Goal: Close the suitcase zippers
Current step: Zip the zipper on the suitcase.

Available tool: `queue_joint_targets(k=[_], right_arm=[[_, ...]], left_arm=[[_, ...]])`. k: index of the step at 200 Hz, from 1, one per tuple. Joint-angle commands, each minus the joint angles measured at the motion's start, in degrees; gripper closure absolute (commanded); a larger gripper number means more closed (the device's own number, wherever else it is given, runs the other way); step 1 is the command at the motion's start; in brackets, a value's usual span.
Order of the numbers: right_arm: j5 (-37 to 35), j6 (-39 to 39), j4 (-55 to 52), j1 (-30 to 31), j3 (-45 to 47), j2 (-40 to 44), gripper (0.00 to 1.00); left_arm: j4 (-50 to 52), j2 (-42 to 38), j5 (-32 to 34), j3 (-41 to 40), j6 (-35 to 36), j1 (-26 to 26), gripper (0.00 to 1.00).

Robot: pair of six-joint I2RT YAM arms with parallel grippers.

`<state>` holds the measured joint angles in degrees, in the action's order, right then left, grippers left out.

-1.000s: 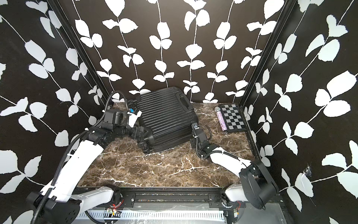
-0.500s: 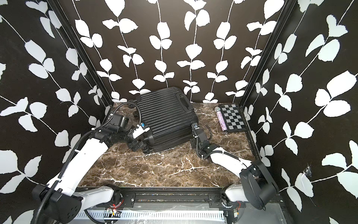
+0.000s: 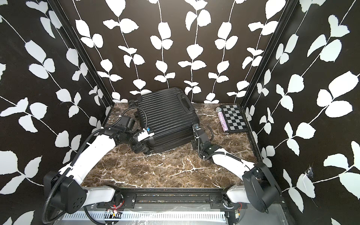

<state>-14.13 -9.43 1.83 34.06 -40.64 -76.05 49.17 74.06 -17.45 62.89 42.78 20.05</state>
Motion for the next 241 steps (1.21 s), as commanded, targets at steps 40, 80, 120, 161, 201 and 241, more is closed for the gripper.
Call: queue_joint_targets(k=[40,80,120,161,201,241], right_arm=[[-0.11,-0.18,1.48,-0.14,-0.49,1.31,1.0],[0.48,-0.42,1.26,-0.12,-0.33,1.15,1.0],[3.96,1.33,3.44,-0.06,1.39,1.8,1.0],[14.06,3.88,4.41,-0.09,2.23,2.06,1.0],[21.69,3.47,6.32,-0.07,3.24,1.74,1.0],[24.44,3.48,7.22,0.04,3.38,1.96,1.0]], left_arm=[[-0.04,-3.54,-3.27,-2.46,7.38,-0.37,0.5],[-1.61,-4.12,-3.58,-3.16,6.81,-0.38,0.84],[-5.28,-3.9,-9.26,-3.69,1.23,-0.37,0.91],[-8.43,-2.1,-14.73,-1.24,-5.32,-0.37,1.0],[-10.95,-2.06,-14.26,0.64,-16.91,-0.04,1.0],[-19.05,-8.06,-12.04,-4.02,-27.58,2.02,1.0]])
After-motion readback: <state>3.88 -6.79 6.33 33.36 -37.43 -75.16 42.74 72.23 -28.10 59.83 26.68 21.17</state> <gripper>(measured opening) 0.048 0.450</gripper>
